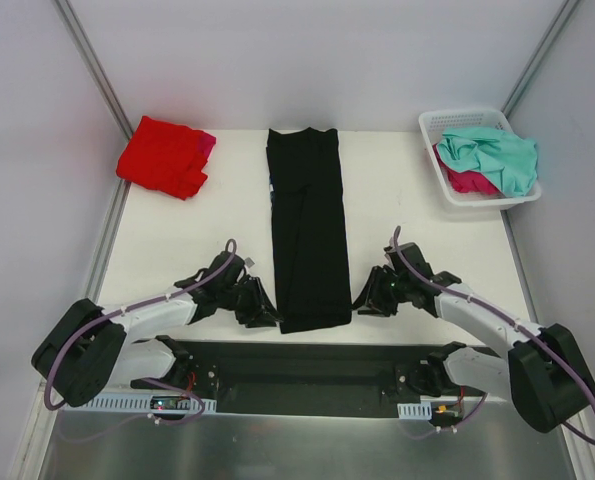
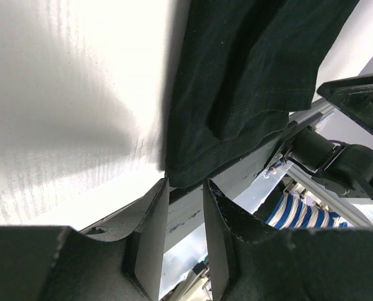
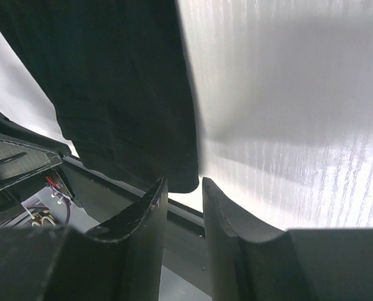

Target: Fold and stack the t-shirts

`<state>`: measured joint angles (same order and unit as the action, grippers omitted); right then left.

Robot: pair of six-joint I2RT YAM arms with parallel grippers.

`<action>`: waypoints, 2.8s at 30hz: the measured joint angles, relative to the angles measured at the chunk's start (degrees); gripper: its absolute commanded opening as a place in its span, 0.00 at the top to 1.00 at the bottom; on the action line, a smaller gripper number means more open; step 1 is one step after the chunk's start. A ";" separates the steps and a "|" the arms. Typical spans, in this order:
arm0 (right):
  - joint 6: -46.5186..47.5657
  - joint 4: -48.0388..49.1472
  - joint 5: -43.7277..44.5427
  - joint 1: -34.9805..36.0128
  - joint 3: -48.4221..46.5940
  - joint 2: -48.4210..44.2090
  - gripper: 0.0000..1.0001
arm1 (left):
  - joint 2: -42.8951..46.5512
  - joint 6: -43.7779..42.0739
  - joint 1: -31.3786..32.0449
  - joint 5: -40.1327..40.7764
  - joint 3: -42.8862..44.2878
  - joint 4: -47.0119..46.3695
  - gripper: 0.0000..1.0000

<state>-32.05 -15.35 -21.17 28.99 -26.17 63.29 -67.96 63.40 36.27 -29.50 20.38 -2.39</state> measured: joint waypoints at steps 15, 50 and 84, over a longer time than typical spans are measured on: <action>3.26 1.29 -2.97 -2.49 -4.39 5.70 0.69 | -3.63 0.11 0.02 2.43 -1.01 -2.49 0.71; 5.35 7.10 -8.17 -5.84 -1.81 11.69 0.69 | -11.61 2.82 0.15 -0.55 -1.09 -13.57 1.00; -2.01 14.25 -7.50 1.90 1.44 10.67 0.99 | -12.63 3.04 0.15 -1.53 -0.81 -14.23 1.00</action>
<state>-34.06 -1.10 -28.67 30.89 -24.73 73.95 -80.60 66.43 36.42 -31.03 19.57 -16.62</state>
